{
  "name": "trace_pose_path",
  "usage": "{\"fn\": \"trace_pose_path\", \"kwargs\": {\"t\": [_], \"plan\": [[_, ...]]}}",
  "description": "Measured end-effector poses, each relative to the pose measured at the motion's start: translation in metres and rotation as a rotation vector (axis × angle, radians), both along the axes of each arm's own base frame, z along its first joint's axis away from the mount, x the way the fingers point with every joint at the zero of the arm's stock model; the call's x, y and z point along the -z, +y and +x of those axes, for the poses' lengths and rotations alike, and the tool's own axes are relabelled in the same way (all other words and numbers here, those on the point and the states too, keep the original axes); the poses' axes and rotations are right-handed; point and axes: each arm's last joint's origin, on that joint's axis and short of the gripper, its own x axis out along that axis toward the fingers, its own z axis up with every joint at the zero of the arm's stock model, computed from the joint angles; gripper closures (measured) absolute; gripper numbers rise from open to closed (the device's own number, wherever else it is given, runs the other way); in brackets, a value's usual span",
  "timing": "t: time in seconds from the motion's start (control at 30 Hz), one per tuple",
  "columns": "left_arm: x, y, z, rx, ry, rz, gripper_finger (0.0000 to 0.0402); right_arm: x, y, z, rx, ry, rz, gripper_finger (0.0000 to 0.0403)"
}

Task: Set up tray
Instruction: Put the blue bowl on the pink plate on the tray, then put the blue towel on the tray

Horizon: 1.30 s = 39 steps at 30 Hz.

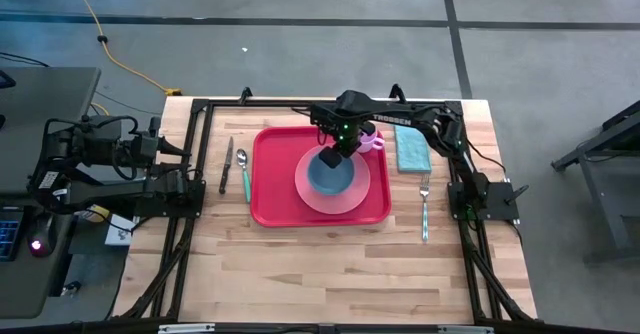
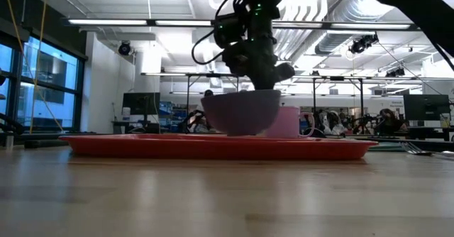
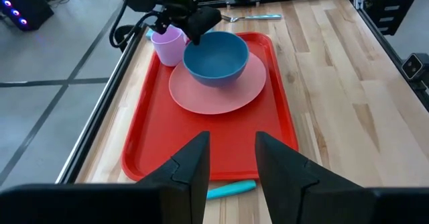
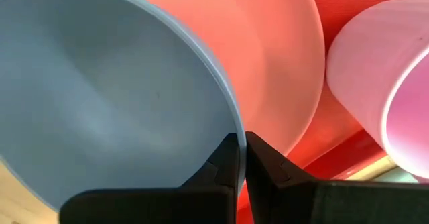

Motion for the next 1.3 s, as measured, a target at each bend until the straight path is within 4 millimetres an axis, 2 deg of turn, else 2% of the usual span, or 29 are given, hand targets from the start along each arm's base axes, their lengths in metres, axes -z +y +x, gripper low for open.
{"fn": "trace_pose_path", "kwargs": {"t": [0.5,0.9,1.07,1.3], "plan": [[0.0,0.0,0.0,0.001,0.0,0.0,0.025,0.023,0.0,0.005,-0.035,0.075,0.023,0.0403],[0.0,0.0,0.0,0.001,0.0,0.0,0.025,0.014,-0.001,0.002,-0.069,0.056,-0.011,0.04],[0.0,0.0,0.0,0.001,0.0,0.0,0.025,0.014,-0.001,0.002,-0.081,0.053,-0.008,0.0363],[0.0,0.0,0.0,0.001,0.0,0.0,0.025,0.014,-0.004,0.001,-0.063,0.066,-0.026,0.0269]]}}
